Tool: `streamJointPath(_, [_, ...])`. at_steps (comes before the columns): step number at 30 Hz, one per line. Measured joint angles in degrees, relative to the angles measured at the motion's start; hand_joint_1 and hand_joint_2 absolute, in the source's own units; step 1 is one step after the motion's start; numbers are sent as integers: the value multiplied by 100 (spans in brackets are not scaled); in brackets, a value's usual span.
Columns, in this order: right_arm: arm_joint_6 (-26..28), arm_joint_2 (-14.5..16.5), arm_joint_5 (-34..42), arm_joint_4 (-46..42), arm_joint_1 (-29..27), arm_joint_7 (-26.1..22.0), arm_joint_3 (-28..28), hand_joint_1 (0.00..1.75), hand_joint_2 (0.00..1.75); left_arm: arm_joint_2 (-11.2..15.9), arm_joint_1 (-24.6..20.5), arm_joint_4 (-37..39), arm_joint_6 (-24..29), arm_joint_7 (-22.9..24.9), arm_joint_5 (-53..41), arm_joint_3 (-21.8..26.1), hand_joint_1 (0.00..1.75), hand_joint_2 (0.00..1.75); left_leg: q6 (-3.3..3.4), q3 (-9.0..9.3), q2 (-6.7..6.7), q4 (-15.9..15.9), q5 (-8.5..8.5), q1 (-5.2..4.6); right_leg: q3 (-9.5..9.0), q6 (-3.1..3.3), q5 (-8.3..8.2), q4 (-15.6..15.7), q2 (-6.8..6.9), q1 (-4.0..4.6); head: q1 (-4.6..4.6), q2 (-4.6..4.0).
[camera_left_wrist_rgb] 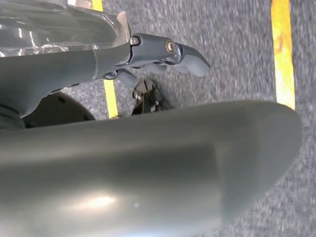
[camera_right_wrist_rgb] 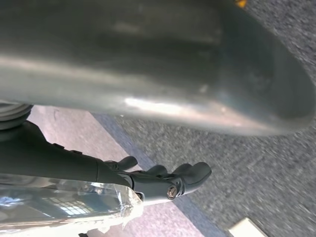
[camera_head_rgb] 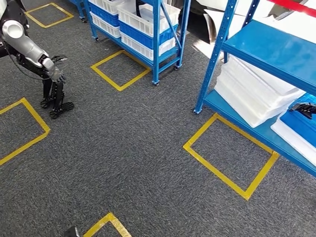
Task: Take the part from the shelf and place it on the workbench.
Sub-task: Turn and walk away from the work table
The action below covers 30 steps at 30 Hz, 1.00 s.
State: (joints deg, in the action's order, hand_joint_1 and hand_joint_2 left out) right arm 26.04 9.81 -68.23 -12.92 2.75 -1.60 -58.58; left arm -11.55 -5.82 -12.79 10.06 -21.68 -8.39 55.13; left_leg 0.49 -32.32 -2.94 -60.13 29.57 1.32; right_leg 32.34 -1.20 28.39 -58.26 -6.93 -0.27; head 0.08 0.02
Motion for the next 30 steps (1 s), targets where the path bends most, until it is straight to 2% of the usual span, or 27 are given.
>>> streamJointPath(1, [-1, -2, -1, 1, -14, 0, 0, 0, 0, -3, -5, 0, 2, 0, 4, 0, 0, 0, 27, 10, 46, 14, -4, 2, 6, -27, 18, -14, 7, -7, 1, 0])
streamJointPath(3, [-2, 1, -10, 5, -13, 0, 0, 0, 0, -11, -9, 0, 2, 1, 4, 1, 0, 0, 90, 34, 161, 43, -7, 24, 127, -91, 186, -279, 235, -5, 18, 0])
streamJointPath(5, [-5, 5, -28, 7, 14, 0, 2, 0, 0, -14, 3, 0, 3, 2, 0, 8, 0, 0, 132, 54, 303, 52, 13, 25, 458, -153, 494, -932, 529, -17, 32, 0])
streamJointPath(6, [-7, 5, -34, 7, 23, 1, 3, 0, 0, -13, 12, 0, 4, 2, -2, 15, 0, 0, 142, 61, 377, 52, 27, 23, 633, -177, 604, -1261, 588, -33, 31, 0])
streamJointPath(7, [-9, 5, -39, 8, 22, 1, 7, 0, 0, -12, 21, 0, 7, 2, -2, 23, 0, 0, 143, 72, 441, 52, 43, 22, 740, -195, 624, -1448, 616, -49, 30, 0])
streamJointPath(8, [-12, 5, -41, 8, 14, 2, 12, 0, 0, -11, 27, 0, 8, 2, -2, 31, 0, 0, 138, 88, 499, 51, 61, 23, 752, -207, 545, -1448, 635, -60, 30, 0])
streamJointPath(9, [-14, 5, -43, 9, 6, 4, 18, 0, 0, -12, 28, 0, 8, 2, -1, 36, 0, 0, 126, 113, 550, 51, 82, 23, 656, -207, 373, -1232, 663, -67, 29, 0])
streamJointPath(10, [-14, 4, -44, 9, -1, 6, 22, 0, 0, -13, 28, 0, 8, 2, -1, 38, 0, 0, 106, 144, 598, 52, 107, 23, 491, -197, 161, -877, 731, -65, 29, 0])
streamJointPath(11, [-15, 4, -44, 9, -1, 7, 26, 0, 0, -14, 27, 0, 8, 3, 0, 38, 0, 0, 80, 174, 644, 55, 132, 15, 327, -171, 11, -539, 861, -41, 29, 0])
streamJointPath(12, [-16, 3, -45, 9, 6, 8, 26, 0, 0, -15, 27, 0, 9, 3, -1, 38, 0, 0, 50, 196, 688, 57, 156, 2, 201, -133, -82, -259, 979, -7, 29, 0])
streamJointPath(13, [-16, 3, -46, 9, 15, 9, 27, 0, 0, -16, 27, 0, 9, 6, -1, 38, 0, 0, 21, 211, 735, 62, 172, -12, 142, -94, -104, -114, 1070, 26, 25, 0])
streamJointPath(14, [-17, 4, -47, 9, 21, 10, 28, 0, 0, -16, 26, 0, 10, 9, -2, 38, 0, 0, -8, 226, 788, 74, 182, -25, 138, -56, -72, -84, 1100, 57, 22, 0])
streamJointPath(16, [-18, 5, -49, 9, 14, 13, 31, 0, 0, -18, 10, 0, 10, 11, 1, 38, 0, 0, -66, 280, 863, 102, 214, -27, 136, 13, -71, -48, 988, 51, 15, 0])
streamJointPath(18, [-18, 6, -51, 9, 5, 15, 32, 0, 0, -18, 1, 0, 3, 2, 1, 38, 0, 0, -102, 238, 702, -79, 371, -16, 96, 91, -81, 3, 874, 18, 9, 0])
streamJointPath(20, [-18, 9, -60, 9, 19, 16, 34, 0, 0, -16, 10, 0, -5, -9, -2, 38, 0, 0, -106, -72, 455, -713, 685, -15, 71, 154, -79, 23, 763, 7, -4, 0])
streamJointPath(21, [-16, 11, -65, 9, 25, 16, 36, 0, 0, -14, 15, 0, -9, -16, -2, 38, 0, 0, -104, -287, 398, -1103, 817, -20, 65, 173, -72, 23, 705, 13, -10, 0])
streamJointPath(22, [-15, 13, -73, 9, 26, 19, 37, 0, 0, -11, 20, 0, -16, -25, -2, 38, 0, 0, -101, -465, 371, -1391, 866, -26, 51, 185, -63, 22, 646, 19, -10, 0])
streamJointPath(23, [-14, 15, -85, 9, 19, 25, 38, 0, 0, -9, 22, 0, -25, -37, -1, 38, 0, 0, -95, -566, 359, -1494, 802, -31, 30, 192, -51, 21, 593, 25, -10, 0])
streamJointPath(24, [-13, 16, -101, 9, 12, 39, 40, 0, 0, -8, 22, 0, -34, -50, -1, 38, 0, 0, -84, -558, 356, -1364, 625, -32, -1, 192, -35, 20, 545, 28, -10, 0])
streamJointPath(26, [-13, 20, -139, 10, 2, 73, 56, 0, 0, -4, 19, 0, -48, -72, -1, 38, 0, 0, -45, -328, 338, -689, 150, -33, -67, 168, 12, 13, 476, 29, -8, 0])
streamJointPath(27, [-13, 22, -151, 11, 3, 89, 68, 0, 0, -3, 14, 0, -53, -81, -2, 38, 0, 0, -25, -205, 324, -357, -3, -34, -85, 141, 38, -5, 449, 39, -5, 0])
streamJointPath(28, [-15, 24, -161, 12, 4, 103, 79, 0, 0, -2, 10, 0, -58, -89, -2, 37, 0, 0, -7, -127, 310, -143, -79, -40, -88, 113, 57, -18, 434, 45, -2, 0])
streamJointPath(30, [-25, 25, -169, 14, 6, 138, 89, 0, 0, -2, 4, 0, -73, -101, -1, 37, 0, 0, 27, -88, 296, -13, -67, -58, -80, 53, 75, -25, 418, 51, 0, 0])
